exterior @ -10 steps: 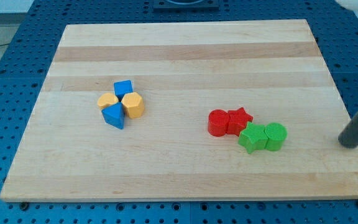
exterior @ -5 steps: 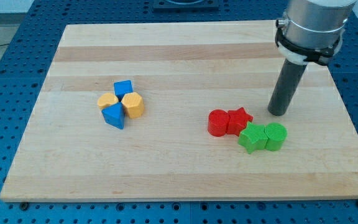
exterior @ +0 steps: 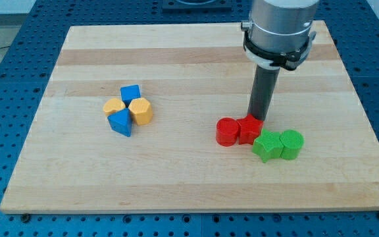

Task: Push the red circle with red star towards bottom center of the board

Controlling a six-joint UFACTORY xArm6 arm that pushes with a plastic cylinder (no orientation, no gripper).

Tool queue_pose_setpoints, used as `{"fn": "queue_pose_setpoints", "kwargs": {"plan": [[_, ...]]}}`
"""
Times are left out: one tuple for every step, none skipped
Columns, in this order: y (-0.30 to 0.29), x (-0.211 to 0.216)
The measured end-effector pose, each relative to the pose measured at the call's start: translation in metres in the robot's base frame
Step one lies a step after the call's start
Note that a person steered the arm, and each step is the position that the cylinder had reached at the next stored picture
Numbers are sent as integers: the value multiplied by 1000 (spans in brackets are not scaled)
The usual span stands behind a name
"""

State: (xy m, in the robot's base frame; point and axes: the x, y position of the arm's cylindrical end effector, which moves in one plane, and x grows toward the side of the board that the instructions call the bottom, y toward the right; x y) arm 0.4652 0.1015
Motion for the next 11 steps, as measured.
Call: {"fn": "queue_pose_setpoints", "kwargs": {"plan": [[-3, 0], [-16, 0], [-19, 0], [-23, 0], [-28, 0], [-27, 0], [-16, 0], [-3, 0], [1, 0], [1, 7], [1, 10]]}}
